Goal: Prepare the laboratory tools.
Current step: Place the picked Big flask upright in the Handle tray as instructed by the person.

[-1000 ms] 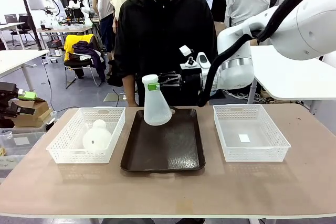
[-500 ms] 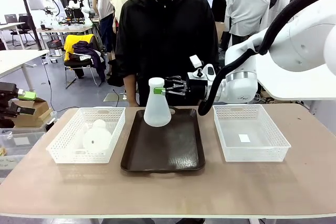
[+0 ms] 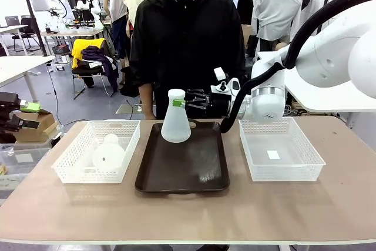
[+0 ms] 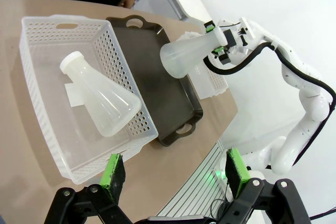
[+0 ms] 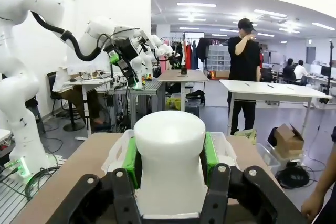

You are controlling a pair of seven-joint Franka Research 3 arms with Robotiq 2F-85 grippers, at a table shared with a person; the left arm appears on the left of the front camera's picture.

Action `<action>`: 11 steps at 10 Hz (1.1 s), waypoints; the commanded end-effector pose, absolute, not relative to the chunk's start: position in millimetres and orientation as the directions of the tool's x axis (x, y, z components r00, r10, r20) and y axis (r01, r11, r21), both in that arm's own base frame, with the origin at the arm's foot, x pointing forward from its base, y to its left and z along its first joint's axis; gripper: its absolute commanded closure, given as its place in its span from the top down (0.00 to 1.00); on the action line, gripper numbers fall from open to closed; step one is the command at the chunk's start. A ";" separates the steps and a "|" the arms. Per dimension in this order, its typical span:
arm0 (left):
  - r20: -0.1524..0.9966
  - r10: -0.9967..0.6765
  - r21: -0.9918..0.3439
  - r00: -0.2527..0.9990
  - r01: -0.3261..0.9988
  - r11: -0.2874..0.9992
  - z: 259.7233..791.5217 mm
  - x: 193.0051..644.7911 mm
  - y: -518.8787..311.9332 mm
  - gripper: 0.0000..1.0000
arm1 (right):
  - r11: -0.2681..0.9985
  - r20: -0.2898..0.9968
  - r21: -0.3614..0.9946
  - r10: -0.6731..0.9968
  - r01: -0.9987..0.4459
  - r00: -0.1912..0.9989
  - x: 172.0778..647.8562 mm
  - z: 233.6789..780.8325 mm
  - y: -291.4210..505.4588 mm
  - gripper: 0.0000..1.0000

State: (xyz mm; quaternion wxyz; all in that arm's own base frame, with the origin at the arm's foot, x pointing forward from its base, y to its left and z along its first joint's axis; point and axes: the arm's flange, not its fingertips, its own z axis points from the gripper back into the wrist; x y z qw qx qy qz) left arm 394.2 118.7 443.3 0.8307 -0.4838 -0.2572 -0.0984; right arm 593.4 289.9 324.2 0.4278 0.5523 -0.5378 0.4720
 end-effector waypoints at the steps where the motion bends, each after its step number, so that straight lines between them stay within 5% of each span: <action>1: 0.532 0.078 -0.750 0.843 0.426 0.506 443.4 392.5 120.1 1.00 | -0.032 0.981 -0.003 -0.195 -0.999 0.003 605.3 320.2 293.6 0.00; 11: 0.532 0.078 -0.750 0.843 0.426 0.506 443.4 392.5 120.1 1.00 | -0.016 0.990 0.028 -0.140 -0.999 0.030 614.5 286.0 292.8 0.00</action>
